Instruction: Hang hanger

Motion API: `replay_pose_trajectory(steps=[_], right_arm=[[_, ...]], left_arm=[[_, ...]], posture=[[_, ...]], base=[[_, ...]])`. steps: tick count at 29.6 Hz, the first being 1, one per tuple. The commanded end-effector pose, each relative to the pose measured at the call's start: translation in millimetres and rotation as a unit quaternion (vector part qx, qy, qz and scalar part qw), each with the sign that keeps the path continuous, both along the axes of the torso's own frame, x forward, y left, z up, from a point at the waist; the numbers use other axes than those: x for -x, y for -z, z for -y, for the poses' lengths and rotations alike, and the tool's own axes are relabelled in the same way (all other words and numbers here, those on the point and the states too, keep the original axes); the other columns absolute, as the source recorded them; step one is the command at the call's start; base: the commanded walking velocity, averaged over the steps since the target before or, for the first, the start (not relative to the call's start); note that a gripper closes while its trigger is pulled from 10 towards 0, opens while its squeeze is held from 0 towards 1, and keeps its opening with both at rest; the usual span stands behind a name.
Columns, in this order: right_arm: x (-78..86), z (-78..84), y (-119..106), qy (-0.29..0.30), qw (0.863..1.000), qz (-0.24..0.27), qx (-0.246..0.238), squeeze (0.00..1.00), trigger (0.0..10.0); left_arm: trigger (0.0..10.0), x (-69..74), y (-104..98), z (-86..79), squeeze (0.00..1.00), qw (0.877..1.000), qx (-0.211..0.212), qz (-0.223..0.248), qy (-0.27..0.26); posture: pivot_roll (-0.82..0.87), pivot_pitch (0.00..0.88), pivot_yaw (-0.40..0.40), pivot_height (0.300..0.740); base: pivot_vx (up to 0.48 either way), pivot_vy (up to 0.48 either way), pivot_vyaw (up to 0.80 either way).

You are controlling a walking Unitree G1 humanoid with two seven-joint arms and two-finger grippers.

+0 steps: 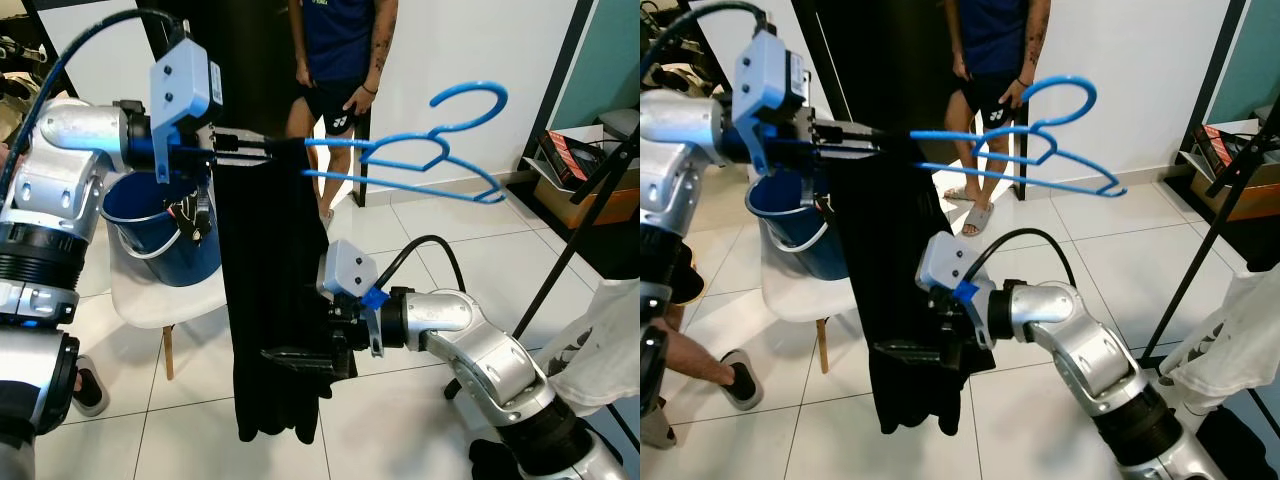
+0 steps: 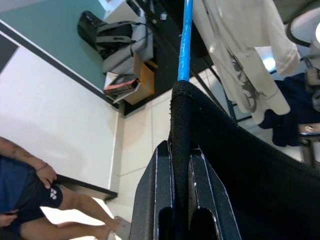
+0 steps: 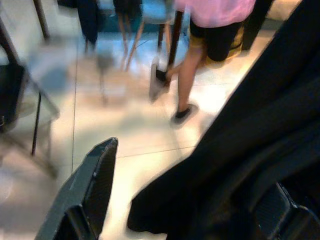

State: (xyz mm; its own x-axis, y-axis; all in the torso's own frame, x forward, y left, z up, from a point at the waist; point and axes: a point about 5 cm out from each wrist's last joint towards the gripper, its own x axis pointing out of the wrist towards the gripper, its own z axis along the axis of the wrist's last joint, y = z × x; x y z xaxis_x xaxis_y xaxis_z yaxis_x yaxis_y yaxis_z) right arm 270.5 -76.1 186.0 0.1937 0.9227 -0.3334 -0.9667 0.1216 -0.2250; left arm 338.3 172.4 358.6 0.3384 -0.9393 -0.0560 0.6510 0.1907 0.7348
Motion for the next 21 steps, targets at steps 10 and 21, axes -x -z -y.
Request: replay_pose_trajectory(steps=[10, 21], right_arm=[[-3.4, 35.8, 23.6, 0.022, 0.992, -0.013, 0.124, 0.0, 10.0], [-3.6, 68.9, 23.7, 0.046, 0.984, -0.018, 0.173, 0.0, 10.0]], left_arm=[[10.0, 1.5, -17.8, -9.6, 0.0, 0.999, 0.012, 0.028, -0.016], [10.0, 0.3, -17.9, -12.3, 0.0, 0.999, 0.007, 0.027, -0.018]], posture=[[-0.04, 0.0, 0.066, 0.74], [-0.05, 0.0, 0.071, 0.74]], base=[[0.0, 0.0, 0.0], [0.0, 0.0, 0.0]])
